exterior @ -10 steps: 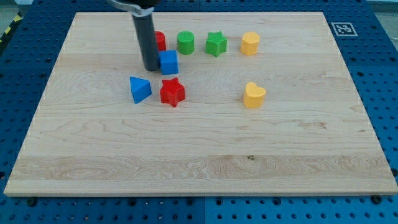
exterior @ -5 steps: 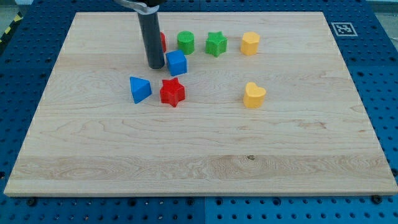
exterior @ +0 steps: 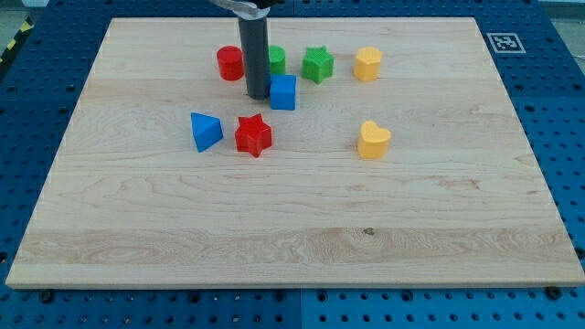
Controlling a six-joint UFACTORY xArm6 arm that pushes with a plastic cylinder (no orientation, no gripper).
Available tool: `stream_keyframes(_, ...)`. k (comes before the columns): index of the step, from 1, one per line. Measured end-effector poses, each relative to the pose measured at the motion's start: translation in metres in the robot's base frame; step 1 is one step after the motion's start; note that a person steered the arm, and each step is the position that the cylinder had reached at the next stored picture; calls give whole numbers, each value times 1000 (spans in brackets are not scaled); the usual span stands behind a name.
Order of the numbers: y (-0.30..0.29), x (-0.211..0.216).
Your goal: Move the blue cube diagonally bottom right to the green circle
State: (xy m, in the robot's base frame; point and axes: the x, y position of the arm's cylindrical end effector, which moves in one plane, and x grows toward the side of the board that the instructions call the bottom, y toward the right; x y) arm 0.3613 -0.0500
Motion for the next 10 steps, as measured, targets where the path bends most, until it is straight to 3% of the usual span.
stream_keyframes(8,21,1)
stream_keyframes(10,-15,25)
